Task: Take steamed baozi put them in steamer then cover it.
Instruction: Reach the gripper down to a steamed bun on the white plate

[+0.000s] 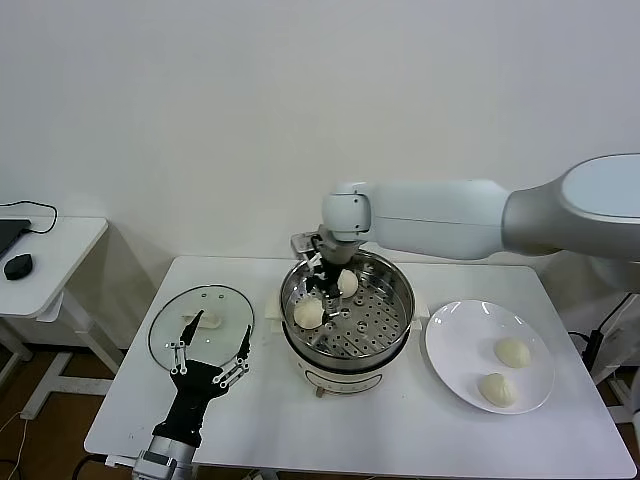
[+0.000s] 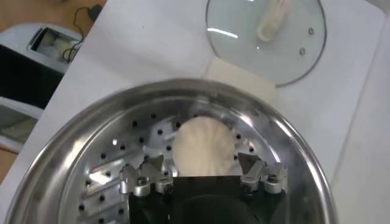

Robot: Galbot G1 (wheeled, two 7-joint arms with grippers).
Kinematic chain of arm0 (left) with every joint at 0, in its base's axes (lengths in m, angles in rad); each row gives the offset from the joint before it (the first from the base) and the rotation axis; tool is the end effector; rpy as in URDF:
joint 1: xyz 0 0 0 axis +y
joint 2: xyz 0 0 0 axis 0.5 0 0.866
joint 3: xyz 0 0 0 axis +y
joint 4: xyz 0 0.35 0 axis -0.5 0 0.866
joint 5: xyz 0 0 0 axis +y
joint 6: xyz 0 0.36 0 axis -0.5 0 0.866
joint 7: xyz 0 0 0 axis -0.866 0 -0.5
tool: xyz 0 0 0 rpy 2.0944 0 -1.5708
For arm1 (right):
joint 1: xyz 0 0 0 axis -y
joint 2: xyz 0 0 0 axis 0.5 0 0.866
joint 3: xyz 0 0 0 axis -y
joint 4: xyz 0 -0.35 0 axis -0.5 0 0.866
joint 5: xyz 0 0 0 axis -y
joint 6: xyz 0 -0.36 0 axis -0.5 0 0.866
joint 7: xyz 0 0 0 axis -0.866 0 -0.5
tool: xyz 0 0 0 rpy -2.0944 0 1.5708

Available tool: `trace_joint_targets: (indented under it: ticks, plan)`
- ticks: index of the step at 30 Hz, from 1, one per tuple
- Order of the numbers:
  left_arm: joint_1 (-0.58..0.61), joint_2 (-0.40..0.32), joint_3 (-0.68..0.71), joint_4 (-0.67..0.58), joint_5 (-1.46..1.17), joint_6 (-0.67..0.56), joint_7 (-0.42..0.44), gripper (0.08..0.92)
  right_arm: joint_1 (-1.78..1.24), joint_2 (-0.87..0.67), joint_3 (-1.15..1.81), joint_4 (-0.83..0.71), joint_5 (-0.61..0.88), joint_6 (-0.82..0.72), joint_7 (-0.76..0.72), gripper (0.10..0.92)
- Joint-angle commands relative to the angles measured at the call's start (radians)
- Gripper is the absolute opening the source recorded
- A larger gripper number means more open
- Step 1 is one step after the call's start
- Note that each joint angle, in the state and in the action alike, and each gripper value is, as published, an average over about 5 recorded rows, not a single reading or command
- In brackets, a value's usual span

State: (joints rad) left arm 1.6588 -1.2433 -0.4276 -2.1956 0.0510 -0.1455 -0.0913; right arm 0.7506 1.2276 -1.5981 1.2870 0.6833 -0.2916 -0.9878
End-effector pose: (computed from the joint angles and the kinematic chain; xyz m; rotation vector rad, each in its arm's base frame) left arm 0.1570 0.0184 -0.2823 0.2909 2.9487 0.3498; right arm 0.5509 0.1256 -0.0584 1.6235 -1.2016 1.4711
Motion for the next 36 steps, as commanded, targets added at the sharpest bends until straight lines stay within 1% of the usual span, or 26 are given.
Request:
trace_joint_targets:
  ticks: [1,5,8,15,24,36]
  plan:
    - [-0.002,0.001,0.004,-0.002,0.0,0.003,0.0,0.823,0.157,-0.323,0.003,0.117,-0.114,0.04,-0.139,0.823]
    - [-0.005,0.003,0.011,-0.003,0.001,0.004,0.0,0.823,0.212,-0.476,-0.031,0.116,-0.195,0.095,-0.218,0.823]
    - [-0.006,0.003,0.015,-0.003,0.002,0.004,0.0,0.823,0.213,-0.56,-0.052,0.102,-0.249,0.133,-0.253,0.823]
    - [-0.004,-0.001,0.014,-0.004,0.004,0.007,0.0,0.823,0.091,-0.666,-0.06,0.094,-0.32,0.153,-0.233,0.823]
    - [0.004,-0.009,0.009,-0.008,0.007,0.011,-0.001,0.823,-0.126,-0.712,0.003,0.089,-0.366,0.153,-0.195,0.823]
    - [0.013,-0.014,0.004,-0.006,0.011,0.013,-0.004,0.823,-0.388,-0.704,0.151,0.055,-0.41,0.154,-0.141,0.823]
